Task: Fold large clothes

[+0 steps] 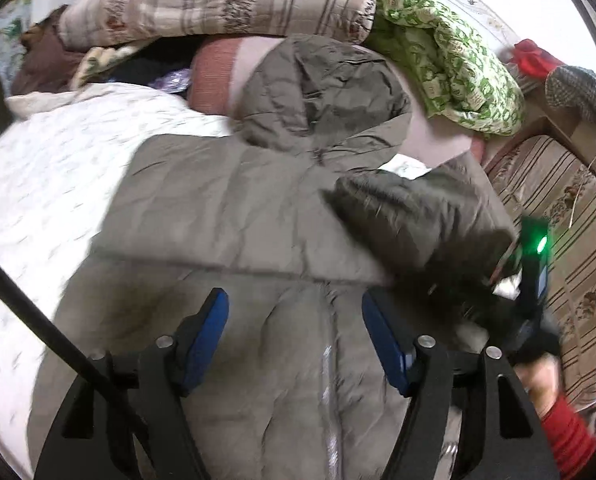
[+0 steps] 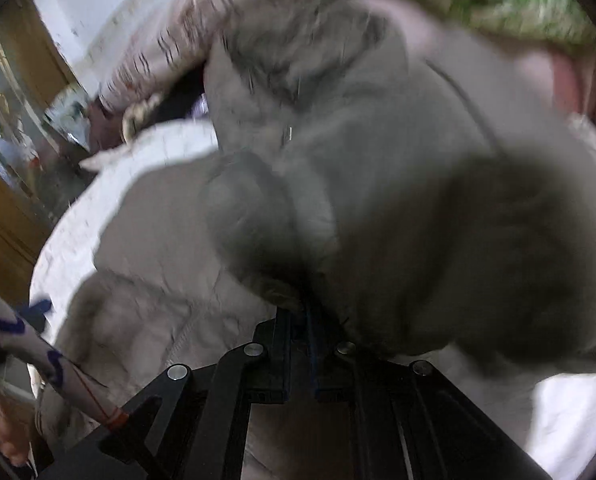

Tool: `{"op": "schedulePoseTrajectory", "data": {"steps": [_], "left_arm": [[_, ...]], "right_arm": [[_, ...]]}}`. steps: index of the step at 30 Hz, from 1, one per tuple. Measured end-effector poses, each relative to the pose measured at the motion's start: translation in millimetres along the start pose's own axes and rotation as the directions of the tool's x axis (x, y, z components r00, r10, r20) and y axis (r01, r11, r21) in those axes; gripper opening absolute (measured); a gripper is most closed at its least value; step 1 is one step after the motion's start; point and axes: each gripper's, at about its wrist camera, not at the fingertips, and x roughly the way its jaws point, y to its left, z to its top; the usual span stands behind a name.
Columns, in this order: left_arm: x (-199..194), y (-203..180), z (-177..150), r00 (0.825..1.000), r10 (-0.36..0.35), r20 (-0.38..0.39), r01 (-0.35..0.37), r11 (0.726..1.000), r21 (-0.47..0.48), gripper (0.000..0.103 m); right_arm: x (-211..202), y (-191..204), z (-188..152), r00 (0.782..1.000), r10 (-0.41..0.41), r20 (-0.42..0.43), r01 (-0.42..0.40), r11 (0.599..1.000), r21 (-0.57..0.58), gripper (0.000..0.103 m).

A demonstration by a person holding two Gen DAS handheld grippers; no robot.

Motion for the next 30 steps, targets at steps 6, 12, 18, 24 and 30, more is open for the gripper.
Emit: {"op": "schedulePoseTrajectory", "data": {"steps": [6,12,18,24,30], "left_arm": [[51,-4,27,0.987,-0.147,-0.066,0.14,0.986,-0.09,0.07],[92,-26,42,0.968,-0.222,-0.12,0.212,0.973,-0.087,0.072],[117,-51,30,0.947,-0.254,-0.198,0.248,0.967,-0.058,0.072],[130,-75,22,0.949,-0.156,-0.275,0.169,0.985,0.024,0.023],[63,-33,55,0.993,-0.026,-0.116,0.035,0.996,0.079,0.02]], "right_arm": [[-10,16,-16,0.997,-0.064,0.041,0.067,0.996,-0.063,0.03],[-55,14,-34,0.99,-0.054,0.129,0.064,0.995,-0.079,0.08],[-100,-11,-55,0.979,-0.057,0.198,0.053,0.998,0.021,0.081],[-125,-40,-60,0.967,-0.126,0.222,0.105,0.989,0.104,0.081],[-151,-59,-40,0.947,-0.194,0.255,0.152,0.973,0.173,0.081]]}}
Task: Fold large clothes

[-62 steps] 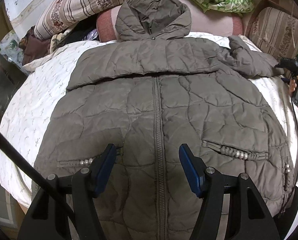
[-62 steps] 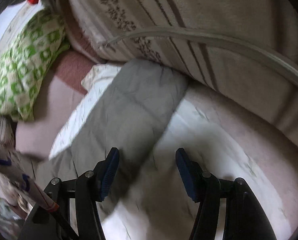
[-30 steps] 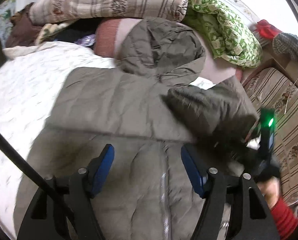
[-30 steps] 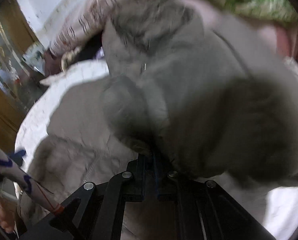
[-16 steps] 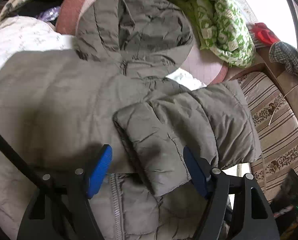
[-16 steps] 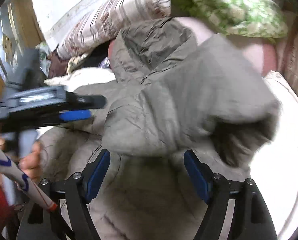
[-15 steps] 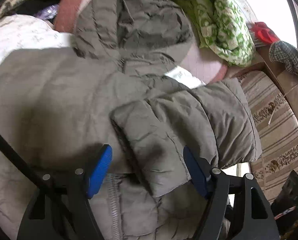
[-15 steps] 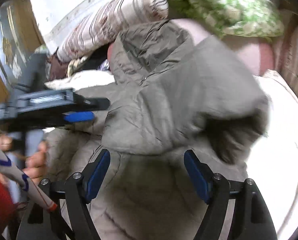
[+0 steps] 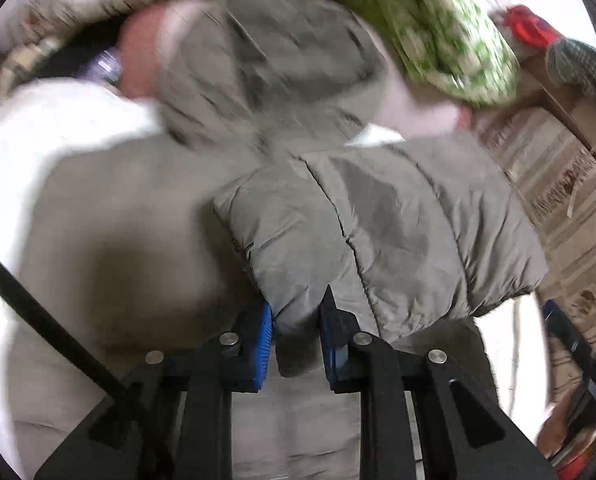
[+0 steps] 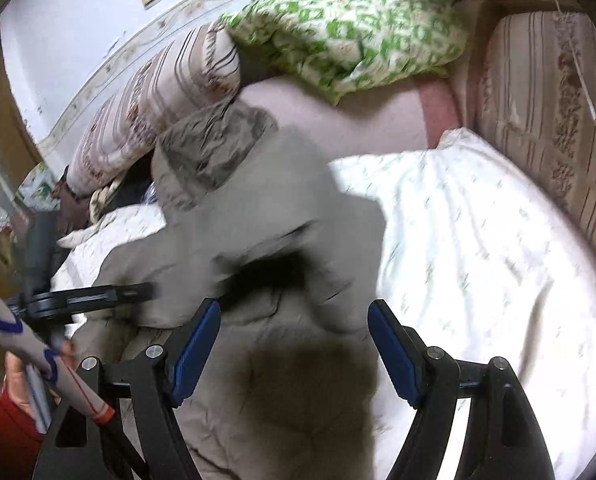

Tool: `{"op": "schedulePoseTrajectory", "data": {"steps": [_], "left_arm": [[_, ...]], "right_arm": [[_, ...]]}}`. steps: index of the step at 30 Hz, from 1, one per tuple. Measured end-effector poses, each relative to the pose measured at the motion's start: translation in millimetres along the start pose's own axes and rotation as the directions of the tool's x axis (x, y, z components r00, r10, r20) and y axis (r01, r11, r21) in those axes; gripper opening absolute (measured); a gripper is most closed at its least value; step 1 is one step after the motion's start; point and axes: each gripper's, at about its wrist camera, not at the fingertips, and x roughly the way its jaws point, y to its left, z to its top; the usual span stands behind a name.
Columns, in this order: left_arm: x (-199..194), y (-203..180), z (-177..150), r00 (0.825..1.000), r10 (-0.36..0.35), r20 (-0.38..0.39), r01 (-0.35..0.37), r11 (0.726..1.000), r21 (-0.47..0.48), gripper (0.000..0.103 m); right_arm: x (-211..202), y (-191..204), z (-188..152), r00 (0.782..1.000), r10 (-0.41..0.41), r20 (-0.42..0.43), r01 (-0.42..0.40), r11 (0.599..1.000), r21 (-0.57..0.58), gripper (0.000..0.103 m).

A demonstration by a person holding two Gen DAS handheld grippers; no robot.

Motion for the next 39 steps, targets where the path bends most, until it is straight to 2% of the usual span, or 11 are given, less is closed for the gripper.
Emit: {"op": "schedulePoseTrajectory", "data": {"steps": [3,6,11,16,22,25,29,31,32,35,39], "left_arm": [[-29,34,5,0.991,0.124,0.057,-0.125,0.992,0.015,0.02],[-34,73,12,0.976,0.213,0.052,-0.212,0.977,-0.029,0.02],[-2,121,13,0.972,0.235,-0.018,-0.235,0.966,-0.108,0.019],[24,122,11,0.963,0.27,-0.019,-0.271,0.958,-0.097,0.022],[36,120,4,0.957,0.291,-0.002,-0.29,0.953,-0.081,0.028],[29,122,2,0.95,0.311,-0.005,-0.31,0.946,-0.095,0.039],[-10,125,-7,0.953,0.304,0.013,-0.299,0.944,-0.139,0.04],[-37,124,-20,0.948,0.313,0.058,-0.302,0.942,-0.145,0.058],[-52,123,-31,0.94,0.33,0.085,-0.316,0.937,-0.148,0.061],[-71,120,-56,0.929,0.351,0.117,-0.336,0.933,-0.132,0.063],[-74,122,-75,0.93,0.345,0.122,-0.331,0.936,-0.123,0.063]], "right_arm": [[6,10,12,1.0,-0.023,0.0,0.023,0.999,-0.041,0.081],[26,32,16,0.999,-0.011,-0.032,0.009,0.998,-0.068,0.081],[87,77,16,0.993,-0.023,-0.117,0.01,0.994,-0.108,0.081],[146,101,2,0.974,-0.119,-0.191,0.084,0.979,-0.183,0.081],[180,99,-13,0.952,-0.187,-0.241,0.136,0.967,-0.215,0.086],[183,96,-12,0.947,-0.202,-0.249,0.148,0.964,-0.22,0.091],[176,100,-10,0.943,-0.243,-0.226,0.186,0.952,-0.245,0.093],[159,106,-5,0.943,-0.251,-0.219,0.198,0.951,-0.24,0.093],[147,110,-3,0.951,-0.226,-0.212,0.179,0.959,-0.222,0.093],[116,124,3,0.966,-0.178,-0.189,0.138,0.969,-0.206,0.093],[94,155,5,0.968,-0.18,-0.174,0.13,0.956,-0.263,0.093]]}}
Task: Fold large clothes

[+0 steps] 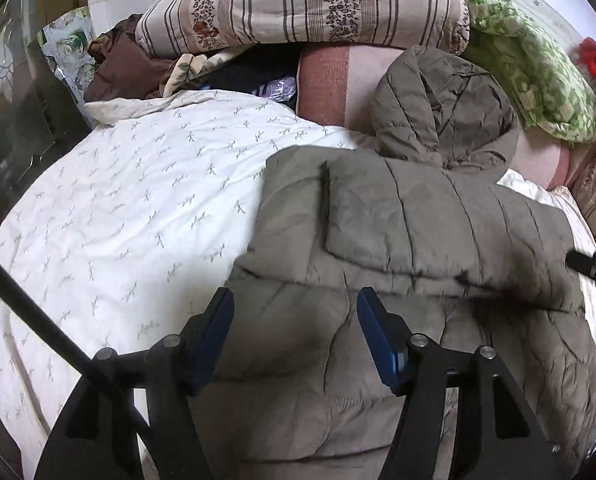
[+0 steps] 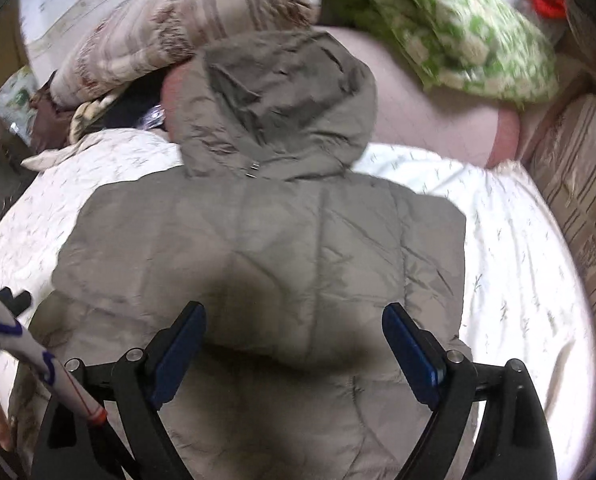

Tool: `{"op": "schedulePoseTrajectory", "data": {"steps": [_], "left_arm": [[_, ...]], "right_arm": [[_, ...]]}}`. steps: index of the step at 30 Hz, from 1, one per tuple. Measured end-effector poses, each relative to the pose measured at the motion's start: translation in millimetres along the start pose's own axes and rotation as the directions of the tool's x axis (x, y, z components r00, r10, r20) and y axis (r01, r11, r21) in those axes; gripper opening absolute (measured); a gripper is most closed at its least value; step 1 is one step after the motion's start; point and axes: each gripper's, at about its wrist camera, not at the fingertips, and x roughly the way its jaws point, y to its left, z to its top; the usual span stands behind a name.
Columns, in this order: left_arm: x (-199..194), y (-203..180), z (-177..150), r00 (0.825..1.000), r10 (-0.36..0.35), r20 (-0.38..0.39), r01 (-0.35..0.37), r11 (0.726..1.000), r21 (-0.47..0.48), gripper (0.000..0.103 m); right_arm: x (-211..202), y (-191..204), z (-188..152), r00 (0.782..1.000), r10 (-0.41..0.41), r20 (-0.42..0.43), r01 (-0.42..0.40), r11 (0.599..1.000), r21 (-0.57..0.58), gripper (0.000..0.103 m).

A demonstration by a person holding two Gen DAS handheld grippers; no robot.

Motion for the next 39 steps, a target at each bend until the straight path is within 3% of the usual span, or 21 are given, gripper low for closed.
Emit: {"op": "schedulePoseTrajectory", "data": {"steps": [9,14,17,20,27,32,39], "left_arm": [[3,25,-8,0.996,-0.078,0.05,0.079,0.997,-0.016,0.063],[13,43,-6,0.994,-0.099,0.038,0.101,0.993,-0.062,0.063],[21,47,-3,0.997,-0.068,0.034,0.071,0.995,-0.067,0.063],[28,48,-1,0.999,-0.033,0.033,0.034,0.998,-0.055,0.063],[49,55,2,0.997,-0.07,-0.027,0.068,0.994,-0.084,0.063],[59,61,2,0.996,-0.072,-0.05,0.067,0.992,-0.104,0.063],[69,69,1,0.992,-0.096,-0.077,0.084,0.987,-0.139,0.063]], "right_arm": [[-6,76,41,1.0,0.015,-0.015,-0.016,0.999,-0.052,0.093],[19,112,84,1.0,-0.002,-0.006,0.001,0.999,-0.044,0.093],[39,123,113,0.999,-0.034,-0.003,0.034,0.999,-0.041,0.093],[61,130,145,0.998,-0.06,0.0,0.06,0.998,-0.02,0.093],[112,125,194,0.992,-0.123,-0.026,0.124,0.991,0.057,0.093],[140,114,219,0.989,-0.15,-0.021,0.151,0.977,0.153,0.093],[177,115,244,0.981,-0.189,-0.034,0.192,0.963,0.189,0.093]]}}
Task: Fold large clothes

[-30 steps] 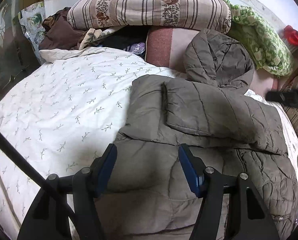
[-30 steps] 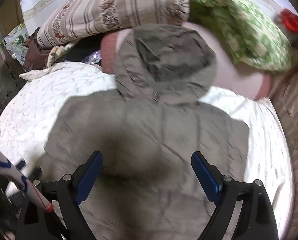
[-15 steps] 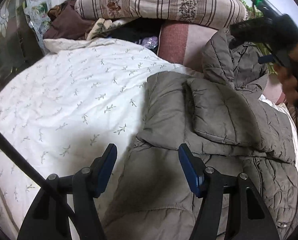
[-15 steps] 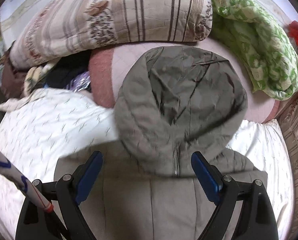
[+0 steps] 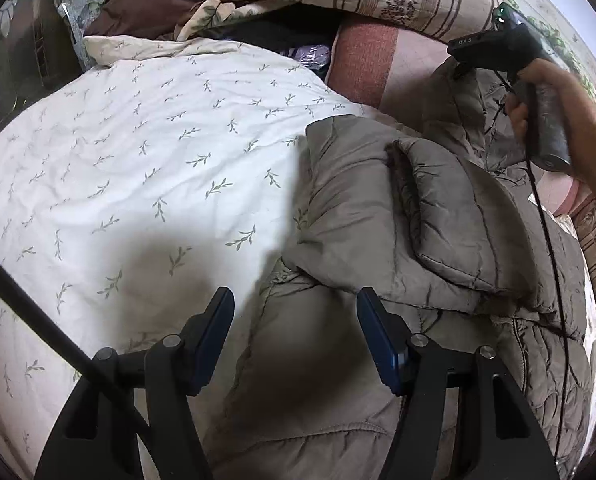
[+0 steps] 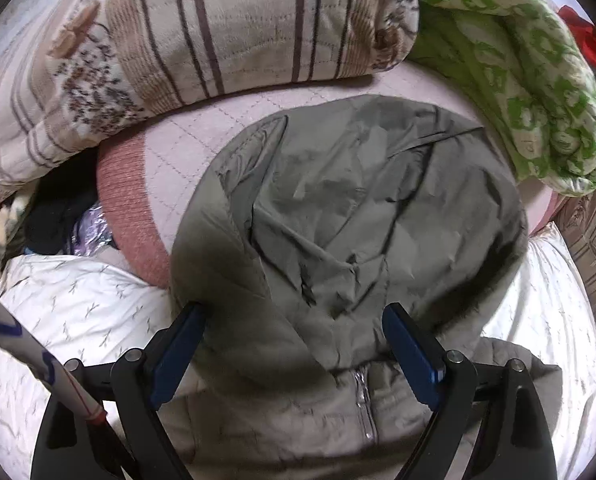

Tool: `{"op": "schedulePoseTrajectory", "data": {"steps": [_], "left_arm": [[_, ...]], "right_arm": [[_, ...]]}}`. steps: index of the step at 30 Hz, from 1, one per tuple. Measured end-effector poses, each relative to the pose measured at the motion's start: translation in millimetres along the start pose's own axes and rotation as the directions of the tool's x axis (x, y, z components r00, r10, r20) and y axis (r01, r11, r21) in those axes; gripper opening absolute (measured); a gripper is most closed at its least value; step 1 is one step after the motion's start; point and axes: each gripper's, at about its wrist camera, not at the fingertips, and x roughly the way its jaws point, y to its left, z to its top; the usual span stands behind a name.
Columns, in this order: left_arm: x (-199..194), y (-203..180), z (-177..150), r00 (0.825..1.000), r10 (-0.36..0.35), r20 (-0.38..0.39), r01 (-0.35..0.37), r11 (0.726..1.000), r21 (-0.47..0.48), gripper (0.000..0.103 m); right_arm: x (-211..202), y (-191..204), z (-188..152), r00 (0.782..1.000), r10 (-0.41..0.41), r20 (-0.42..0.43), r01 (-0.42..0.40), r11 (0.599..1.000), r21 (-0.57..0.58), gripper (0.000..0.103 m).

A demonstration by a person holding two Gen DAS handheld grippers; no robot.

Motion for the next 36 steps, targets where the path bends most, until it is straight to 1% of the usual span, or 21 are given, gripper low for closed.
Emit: {"op": "schedulePoseTrajectory", "data": {"steps": [5,6,7,8,9,10,13,16,18,22,24,27,29,31,32,34,36], "left_arm": [[4,2,-1,1.0,0.019,-0.006,-0.019,1.0,0.002,0.063],[5,2,0,1.0,0.025,-0.004,-0.025,1.0,0.006,0.063],[4,1,0,1.0,0.028,-0.001,-0.028,1.0,0.011,0.063],[4,1,0,1.0,0.027,0.0,-0.027,1.0,0.014,0.063],[4,1,0,1.0,0.025,0.0,-0.025,1.0,0.015,0.063],[4,1,0,1.0,0.023,0.0,-0.023,1.0,0.015,0.063],[3,2,0,1.0,0.021,-0.003,-0.021,1.0,0.011,0.063],[-1,4,0,1.0,0.016,0.004,-0.016,1.0,0.0,0.063],[-4,6,0,1.0,0.018,0.013,-0.018,1.0,-0.007,0.063],[-12,11,0,0.999,0.015,0.031,-0.014,1.0,-0.021,0.063],[-16,13,0,0.999,0.011,0.041,-0.01,0.999,-0.032,0.063],[-24,16,1,0.999,-0.007,0.052,0.01,0.999,-0.043,0.063],[-30,19,4,0.997,-0.032,0.064,0.035,0.998,-0.054,0.063],[-32,20,7,0.997,-0.04,0.071,0.045,0.997,-0.066,0.063],[-33,23,7,0.997,-0.034,0.072,0.04,0.996,-0.074,0.063],[-33,26,6,0.997,-0.028,0.074,0.034,0.996,-0.085,0.063],[-35,28,4,0.997,-0.029,0.066,0.035,0.995,-0.089,0.063]], "right_arm": [[27,1,6,0.999,-0.02,-0.028,0.021,1.0,0.019,0.093],[30,0,6,0.999,-0.021,-0.033,0.022,1.0,0.021,0.087],[34,-1,5,0.999,-0.024,-0.036,0.025,1.0,0.018,0.062],[38,-1,4,0.999,-0.019,-0.046,0.019,1.0,0.01,0.038],[40,-2,3,0.998,-0.004,-0.059,0.005,1.0,0.005,0.001],[41,-3,1,0.997,0.016,-0.071,-0.016,1.0,0.005,0.001],[18,-7,-6,1.0,0.02,0.005,-0.02,1.0,-0.023,0.001],[-18,-11,-19,0.997,0.055,0.06,-0.05,0.996,-0.074,0.0],[-44,-14,-32,0.993,0.08,0.084,-0.071,0.991,-0.11,0.0],[-104,-30,-77,0.981,0.162,0.109,-0.144,0.977,-0.156,0.0],[-121,-40,-99,0.978,0.188,0.095,-0.17,0.971,-0.17,0.0],[-137,-61,-138,0.97,0.239,0.048,-0.23,0.963,-0.137,0.0],[-147,-70,-173,0.961,0.274,0.029,-0.267,0.953,-0.141,0.0],[-148,-72,-202,0.947,0.321,-0.008,-0.32,0.939,-0.127,0.0],[-142,-73,-221,0.937,0.346,-0.052,-0.35,0.93,-0.112,0.0],[-127,-71,-244,0.928,0.354,-0.119,-0.367,0.924,-0.106,0.0],[-121,-81,-248,0.936,0.336,-0.109,-0.346,0.933,-0.1,0.001]]}}
